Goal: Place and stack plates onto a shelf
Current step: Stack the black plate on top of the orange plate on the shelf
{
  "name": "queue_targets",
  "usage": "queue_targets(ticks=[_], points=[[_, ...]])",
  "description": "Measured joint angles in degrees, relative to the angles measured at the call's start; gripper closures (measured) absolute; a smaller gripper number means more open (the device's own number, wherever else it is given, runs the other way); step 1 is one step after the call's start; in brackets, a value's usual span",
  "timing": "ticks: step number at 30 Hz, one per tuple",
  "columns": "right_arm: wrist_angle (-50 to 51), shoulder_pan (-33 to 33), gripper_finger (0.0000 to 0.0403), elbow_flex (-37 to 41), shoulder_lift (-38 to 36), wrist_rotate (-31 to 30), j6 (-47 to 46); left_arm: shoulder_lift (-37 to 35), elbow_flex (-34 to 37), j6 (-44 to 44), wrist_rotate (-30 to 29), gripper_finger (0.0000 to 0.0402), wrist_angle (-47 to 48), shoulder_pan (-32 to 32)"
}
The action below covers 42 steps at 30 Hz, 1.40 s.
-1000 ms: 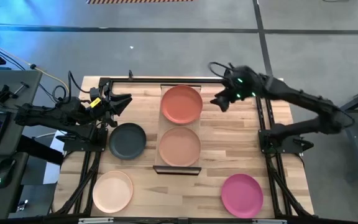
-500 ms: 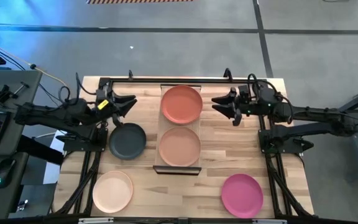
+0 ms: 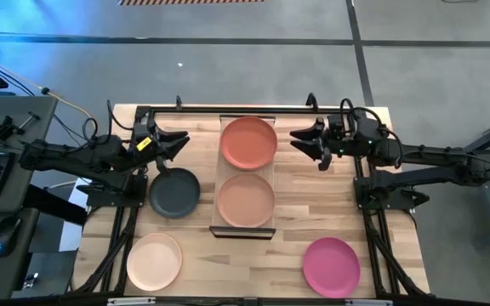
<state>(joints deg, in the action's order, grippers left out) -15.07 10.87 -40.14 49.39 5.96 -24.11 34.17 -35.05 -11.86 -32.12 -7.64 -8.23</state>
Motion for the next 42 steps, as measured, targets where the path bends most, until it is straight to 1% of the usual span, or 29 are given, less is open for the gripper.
queue_targets(ticks=[4,6,7,9,10,13,16,18,21,23,25,28,31,35,38,42], points=[[0.0,0.0,0.0226,0.0,0.0,0.0,3.5,0.7,-0.6,-0.6,-1.0,0.0316,-1.1,0.0],[0.0,0.0,0.0226,0.0,0.0,-0.6,3.5,2.4,-2.8,-1.4,-3.0,0.0315,0.0,0.0],[0.0,0.0,0.0226,0.0,0.1,-1.4,3.5,3.5,-4.4,-1.4,-4.1,0.0313,2.1,0.1],[0.0,0.0,0.0226,0.0,0.2,-2.7,3.6,5.7,-8.9,-1.4,-6.3,0.0305,9.5,1.2],[0.0,0.0,0.0226,0.0,0.2,-2.8,3.6,6.9,-11.5,-1.8,-7.0,0.03,14.8,2.1],[0.0,0.0,0.0226,0.0,0.2,-2.9,3.3,9.7,-19.3,-7.6,-6.3,0.028,33.9,6.6],[0.3,0.0,0.0226,0.0,0.2,-2.9,3.2,11.9,-23.2,-15.2,-1.2,0.0259,50.2,11.8],[0.6,0.0,0.0226,0.0,0.2,-2.9,3.2,12.7,-23.4,-18.4,4.7,0.0246,58.0,15.3],[1.1,0.0,0.0226,0.0,0.2,-2.9,3.2,13.6,-21.8,-21.1,14.0,0.0227,66.2,20.6],[1.1,0.0,0.0226,0.0,0.2,-2.9,3.2,14.7,-20.2,-22.3,18.6,0.0217,70.6,24.2],[1.4,0.0,0.0226,0.0,0.2,-2.9,3.4,16.5,-18.5,-22.1,22.9,0.021,72.4,27.5],[1.6,0.0,0.0226,0.0,0.2,-2.8,3.4,19.9,-17.0,-19.2,27.9,0.0205,74.3,31.4],[1.7,0.0,0.0226,0.0,0.2,-2.8,3.2,25.0,-16.9,-15.4,31.3,0.0204,74.2,33.9],[2.5,0.0,0.0226,0.0,0.2,-2.8,3.2,32.4,-16.9,-8.0,35.1,0.0204,74.5,36.3],[2.9,0.0,0.0226,0.0,0.2,-2.8,3.2,38.1,-16.9,-2.6,35.3,0.0204,75.1,37.5],[3.4,0.0,0.0226,0.0,0.2,-2.8,3.2,44.9,-16.9,-1.4,30.3,0.0204,75.3,38.8]])
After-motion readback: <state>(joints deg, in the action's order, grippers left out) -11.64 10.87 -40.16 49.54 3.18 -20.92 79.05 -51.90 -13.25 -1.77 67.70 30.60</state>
